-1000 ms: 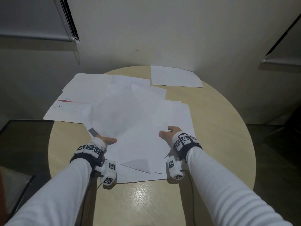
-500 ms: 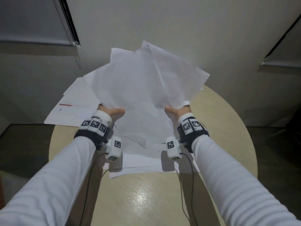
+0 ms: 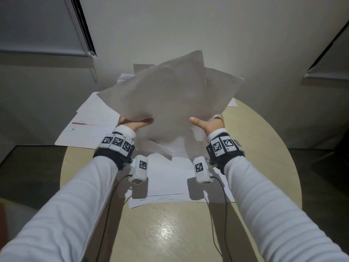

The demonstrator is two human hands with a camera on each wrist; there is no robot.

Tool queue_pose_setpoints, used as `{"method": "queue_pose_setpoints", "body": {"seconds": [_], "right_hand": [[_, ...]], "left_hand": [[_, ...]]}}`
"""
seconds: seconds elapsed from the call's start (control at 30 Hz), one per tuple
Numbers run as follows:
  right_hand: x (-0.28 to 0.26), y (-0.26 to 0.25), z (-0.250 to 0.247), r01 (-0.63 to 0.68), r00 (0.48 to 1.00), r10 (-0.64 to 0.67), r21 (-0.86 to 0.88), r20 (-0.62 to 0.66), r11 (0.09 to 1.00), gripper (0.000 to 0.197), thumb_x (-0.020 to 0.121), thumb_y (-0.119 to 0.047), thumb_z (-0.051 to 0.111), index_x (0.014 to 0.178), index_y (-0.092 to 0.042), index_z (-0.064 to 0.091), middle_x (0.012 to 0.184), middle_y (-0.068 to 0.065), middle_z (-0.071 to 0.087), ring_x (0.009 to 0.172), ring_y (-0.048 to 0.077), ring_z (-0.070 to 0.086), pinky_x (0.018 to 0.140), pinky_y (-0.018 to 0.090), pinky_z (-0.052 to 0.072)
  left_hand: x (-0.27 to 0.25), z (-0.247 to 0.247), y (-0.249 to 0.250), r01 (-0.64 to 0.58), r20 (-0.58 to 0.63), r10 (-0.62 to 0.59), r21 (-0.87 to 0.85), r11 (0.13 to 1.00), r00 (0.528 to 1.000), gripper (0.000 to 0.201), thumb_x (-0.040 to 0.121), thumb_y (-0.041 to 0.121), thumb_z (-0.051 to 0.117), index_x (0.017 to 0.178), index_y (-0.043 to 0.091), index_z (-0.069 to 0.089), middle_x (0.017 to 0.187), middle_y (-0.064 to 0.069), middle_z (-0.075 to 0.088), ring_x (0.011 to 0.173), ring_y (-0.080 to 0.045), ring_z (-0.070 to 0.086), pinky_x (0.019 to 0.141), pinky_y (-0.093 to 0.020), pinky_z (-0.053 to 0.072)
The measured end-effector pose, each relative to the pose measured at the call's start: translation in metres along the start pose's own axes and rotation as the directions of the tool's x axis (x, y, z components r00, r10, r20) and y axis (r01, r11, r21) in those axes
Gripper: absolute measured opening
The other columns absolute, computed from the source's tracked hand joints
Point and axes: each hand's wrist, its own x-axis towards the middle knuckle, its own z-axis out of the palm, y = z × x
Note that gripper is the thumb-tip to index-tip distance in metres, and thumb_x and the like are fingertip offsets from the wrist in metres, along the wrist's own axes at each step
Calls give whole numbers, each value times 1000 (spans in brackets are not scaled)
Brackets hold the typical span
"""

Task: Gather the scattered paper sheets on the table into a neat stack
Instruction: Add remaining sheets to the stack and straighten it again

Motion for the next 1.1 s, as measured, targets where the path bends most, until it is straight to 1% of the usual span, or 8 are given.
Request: {"method": "queue_pose_setpoints", "body": {"seconds": [0.13,0.2,0.33,0.53,0.67,0.9,1.0,1.1], "right_hand": [[2,-1,2,100,991,-84,161,-103,982,63,64,-12,84,102,-7,35,77,-8,44,73,4,48,70,2,38],[3,-2,4,93,992,-75,168,-106,981,64,62,-12,85,112,-1,48,94,0,60,88,12,59,83,15,43],[1,-5,2,121,989,-94,266,-114,956,68,70,-1,78,128,4,43,105,5,52,100,15,52,85,12,45],[-5,14,5,-80,996,79,37,33,996,57,87,-36,63,129,0,49,129,14,55,122,26,51,88,20,35],[-5,31,11,-113,991,123,-179,47,977,48,85,-19,66,125,0,51,125,17,58,118,31,54,91,27,40],[-2,28,17,-35,999,35,120,2,992,31,81,-18,71,105,0,62,87,4,61,80,15,58,72,20,41],[-2,20,19,15,999,-2,285,-47,958,7,83,-11,68,81,-9,61,57,-10,61,50,-6,57,54,7,42],[-2,18,19,43,998,-27,358,-49,933,23,85,-3,64,70,-19,55,40,-22,57,40,-12,52,48,1,40]], "left_hand": [[0,2,7,-105,-35,102,-96,990,994,77,58,40,84,122,5,58,119,-6,63,112,-18,59,103,-26,41],[-3,3,11,-78,-76,76,-32,996,994,89,54,54,81,125,7,55,122,-3,60,114,-18,57,102,-25,40],[-3,7,15,-99,-121,98,2,995,988,76,66,50,76,122,4,56,126,-9,60,119,-23,56,100,-26,38],[-7,19,1,-179,-135,165,-94,979,977,73,70,29,80,130,2,48,130,-12,57,124,-24,53,95,-19,35],[0,25,-16,-126,-73,119,-90,988,990,61,70,19,80,120,-4,55,123,-19,61,116,-29,58,87,-23,41],[-8,25,-14,-205,-144,179,-194,959,973,47,84,15,66,118,-15,53,124,-29,57,114,-34,58,70,-21,41],[-13,26,-8,-284,-195,228,-343,895,954,43,85,18,65,120,-4,55,121,-20,62,107,-20,59,84,-17,43],[-15,22,-3,-262,-225,191,-347,901,955,47,87,32,61,122,2,56,111,-9,61,100,-10,51,87,-18,38]]}}
